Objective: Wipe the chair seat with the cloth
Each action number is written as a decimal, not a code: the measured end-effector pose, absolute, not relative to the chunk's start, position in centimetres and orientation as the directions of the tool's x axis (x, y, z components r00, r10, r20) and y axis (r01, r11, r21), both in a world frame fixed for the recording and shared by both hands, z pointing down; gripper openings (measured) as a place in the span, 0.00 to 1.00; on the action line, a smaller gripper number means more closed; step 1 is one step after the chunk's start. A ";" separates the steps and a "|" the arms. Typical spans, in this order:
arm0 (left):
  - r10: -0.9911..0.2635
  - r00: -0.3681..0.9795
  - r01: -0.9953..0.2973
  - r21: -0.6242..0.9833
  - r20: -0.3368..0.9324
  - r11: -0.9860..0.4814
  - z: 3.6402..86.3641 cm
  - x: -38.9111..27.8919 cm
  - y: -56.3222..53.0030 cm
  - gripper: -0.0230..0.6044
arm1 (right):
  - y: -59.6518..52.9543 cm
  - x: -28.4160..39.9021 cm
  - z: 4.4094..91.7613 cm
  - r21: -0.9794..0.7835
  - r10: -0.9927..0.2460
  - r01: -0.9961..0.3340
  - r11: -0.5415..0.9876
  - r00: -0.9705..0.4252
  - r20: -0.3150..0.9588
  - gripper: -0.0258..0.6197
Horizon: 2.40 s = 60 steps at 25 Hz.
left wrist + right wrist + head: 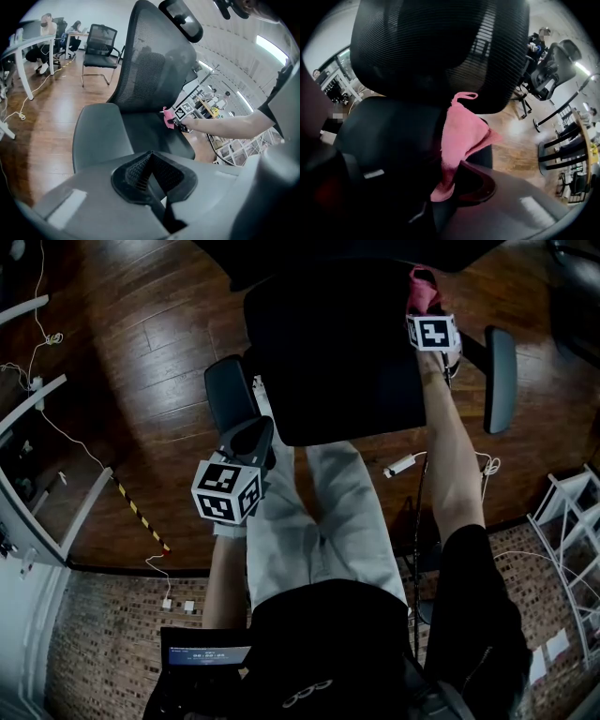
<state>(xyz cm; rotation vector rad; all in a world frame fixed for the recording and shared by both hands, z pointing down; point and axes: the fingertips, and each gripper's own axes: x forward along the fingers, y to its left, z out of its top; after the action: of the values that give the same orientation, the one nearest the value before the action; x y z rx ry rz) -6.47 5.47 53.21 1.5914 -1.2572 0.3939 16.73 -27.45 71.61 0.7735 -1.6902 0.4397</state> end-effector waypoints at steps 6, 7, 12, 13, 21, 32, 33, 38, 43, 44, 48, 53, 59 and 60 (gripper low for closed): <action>-0.521 0.405 -0.855 0.513 0.751 0.074 53.3 -6.4 5.4 0.02 | -21.9 9.1 73.6 -0.005 -0.167 -0.649 0.761 -0.204 0.965 0.14; -0.522 0.405 -0.856 0.512 0.751 0.074 53.3 -6.4 5.4 0.02 | -20.9 7.7 73.8 -0.028 -0.152 -0.641 0.767 -0.223 0.963 0.14; -0.523 0.396 -0.862 0.501 0.754 0.070 53.2 -6.3 5.6 0.02 | -15.3 1.1 73.8 -0.151 -0.054 -0.587 0.796 -0.317 0.947 0.14; -0.524 0.394 -0.864 0.499 0.755 0.069 53.2 -6.2 5.5 0.02 | -14.2 -0.2 73.6 -0.177 -0.032 -0.569 0.803 -0.338 0.941 0.14; -0.526 0.402 -0.859 0.508 0.749 0.068 53.4 -6.2 5.6 0.02 | -6.8 -8.2 71.9 -0.349 0.124 -0.416 0.840 -0.479 0.869 0.14; -0.530 0.374 -0.878 0.475 0.761 0.063 53.5 -6.4 5.5 0.02 | 0.4 -11.4 70.4 -0.694 0.401 -0.229 0.683 -0.676 0.618 0.14; -0.531 0.375 -0.877 0.476 0.760 0.063 53.5 -6.3 5.5 0.02 | -0.5 -10.4 70.7 -0.696 0.373 -0.272 0.664 -0.686 0.624 0.14; -0.535 0.357 -0.887 0.458 0.766 0.063 53.5 -6.3 5.6 0.02 | -4.3 -4.2 72.9 -0.620 0.284 -0.394 0.679 -0.637 0.717 0.14; -0.533 0.344 -0.895 0.442 0.773 0.064 53.7 -6.7 5.7 0.02 | -9.5 3.2 74.2 -0.512 0.181 -0.515 0.687 -0.562 0.807 0.14; -0.532 0.345 -0.893 0.444 0.773 0.065 53.7 -6.8 5.6 0.02 | -10.4 4.7 74.3 -0.496 0.161 -0.537 0.682 -0.551 0.819 0.14; -0.531 0.345 -0.893 0.445 0.774 0.068 53.7 -7.1 5.5 0.02 | -13.8 10.1 74.0 -0.411 0.080 -0.598 0.689 -0.500 0.862 0.14; -0.529 0.342 -0.895 0.441 0.777 0.069 53.8 -7.1 5.5 0.02 | -17.3 17.0 73.5 -0.267 -0.032 -0.675 0.688 -0.396 0.918 0.14; -0.531 0.335 -0.899 0.433 0.779 0.068 53.8 -6.9 5.5 0.02 | -20.5 23.8 72.0 -0.097 -0.140 -0.754 0.650 -0.244 0.960 0.14; -0.530 0.336 -0.899 0.434 0.779 0.068 53.8 -7.0 5.4 0.02 | -21.0 24.7 71.7 -0.059 -0.160 -0.764 0.643 -0.210 0.965 0.14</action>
<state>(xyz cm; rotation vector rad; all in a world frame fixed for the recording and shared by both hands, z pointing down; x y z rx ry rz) -6.95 5.45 53.78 1.5953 -1.3238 0.4598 24.65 -20.98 71.67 0.7549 -1.7248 0.6609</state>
